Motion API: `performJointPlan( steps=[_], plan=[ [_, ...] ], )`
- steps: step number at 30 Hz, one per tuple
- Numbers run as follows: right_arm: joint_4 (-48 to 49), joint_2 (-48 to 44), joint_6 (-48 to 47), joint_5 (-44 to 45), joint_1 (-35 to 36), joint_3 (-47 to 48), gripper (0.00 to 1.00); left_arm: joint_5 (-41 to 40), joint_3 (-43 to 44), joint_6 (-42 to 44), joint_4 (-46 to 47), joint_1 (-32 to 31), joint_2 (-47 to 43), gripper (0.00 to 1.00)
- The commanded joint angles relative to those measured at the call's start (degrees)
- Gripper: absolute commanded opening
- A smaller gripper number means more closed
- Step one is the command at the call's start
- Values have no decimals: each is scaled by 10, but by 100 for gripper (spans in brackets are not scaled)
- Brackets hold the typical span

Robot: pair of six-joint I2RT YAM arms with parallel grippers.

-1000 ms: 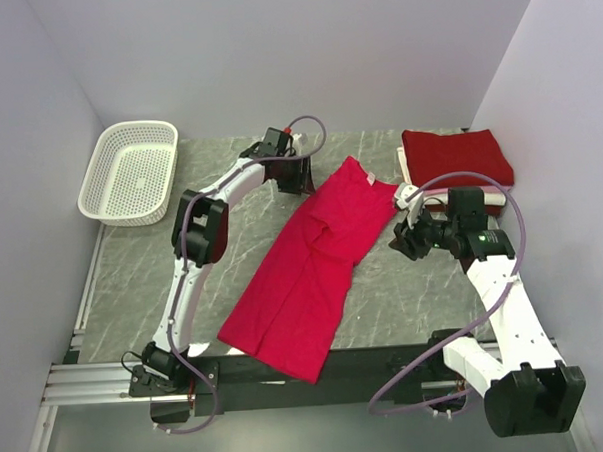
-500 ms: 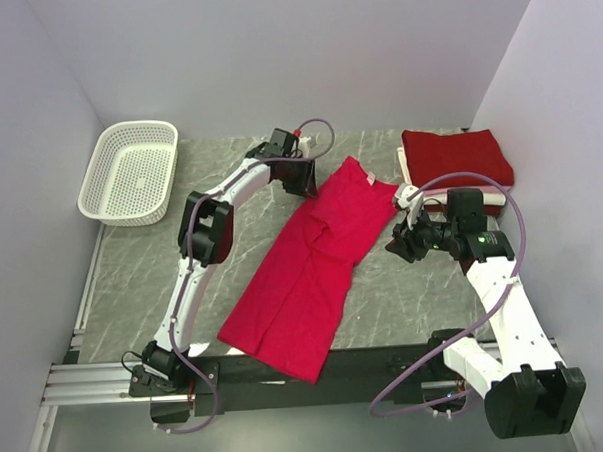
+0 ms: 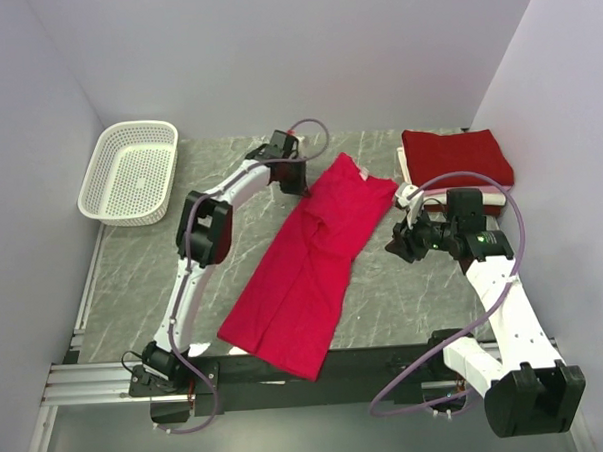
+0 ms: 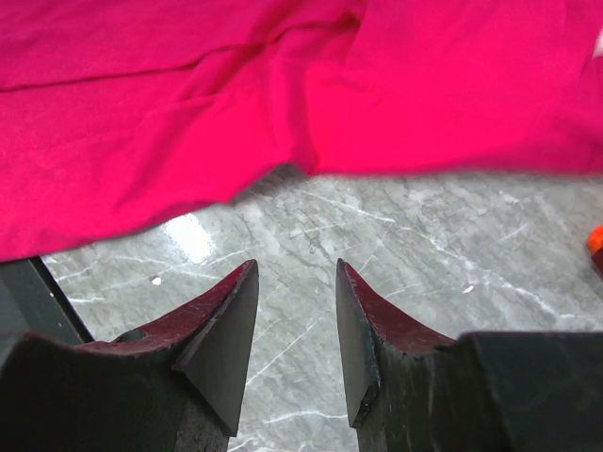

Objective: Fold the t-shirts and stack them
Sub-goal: Fold the tshirt

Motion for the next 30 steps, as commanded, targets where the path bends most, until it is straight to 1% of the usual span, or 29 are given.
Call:
performJointPlan(
  steps=[1,2,3,5,6,9,10,11,12,13,14,15,16,17,18,19,20,21,22,23,24,25,26,27,28,29,30],
  plan=[
    [18,22,14,8,-3,-1,46,-106,-61,-75,-1,77,-36,0],
    [17,29,16,11,-3,-1,46,-112,-82,-86,22,88,-66,0],
    [18,37,21,17,-3,2,46,-123,-128,-95,35,97,-82,0],
    [29,54,29,23,-2,3,46,-128,-174,-111,60,121,-114,0],
    [34,61,40,26,-3,5,46,-128,-214,-120,80,127,-143,0],
    [62,99,80,43,-3,19,47,-110,-275,-126,119,141,-192,1],
    [77,129,94,47,-3,27,48,-83,-282,-125,125,143,-202,4],
    [86,147,108,45,-3,34,50,-72,-288,-123,131,144,-220,9],
    [92,190,136,41,-3,56,52,-67,-296,-119,137,144,-229,23],
    [95,215,148,29,0,72,53,-62,-299,-119,139,143,-240,28],
    [91,240,159,24,6,91,53,-62,-308,-118,141,144,-269,34],
    [89,267,177,19,13,132,54,-73,-312,-115,146,144,-286,43],
    [74,317,182,16,26,154,54,-85,-318,-105,155,145,-306,48],
    [69,342,187,9,48,175,54,-101,-330,-98,160,146,-348,51],
    [66,365,201,4,60,210,54,-109,-335,-87,167,147,-370,55],
    [75,405,215,2,69,224,55,-118,-341,-63,171,148,-393,57],
    [85,425,230,0,86,236,55,-129,-352,-47,175,148,-439,60],
    [101,442,273,4,91,257,55,-138,-359,-17,177,148,-461,64],
    [126,483,297,19,99,272,55,-142,-369,-2,178,148,-485,66],
    [129,507,319,32,107,291,55,-147,-377,9,168,148,-529,69],
    [133,531,357,57,120,337,55,-158,-399,24,163,149,-552,74],
    [137,577,379,63,126,360,56,-158,-418,28,163,153,-577,76],
    [148,600,399,66,129,381,56,-154,-461,29,163,154,-629,77],
    [151,621,443,75,141,427,56,-136,-486,27,164,157,-656,77],
    [150,662,464,103,147,451,56,-125,-514,26,167,161,-684,77],
    [141,682,479,114,151,477,56,-115,-571,27,171,161,-740,77],
    [137,701,505,122,157,521,55,-110,-599,24,180,161,-769,76]
  ],
)
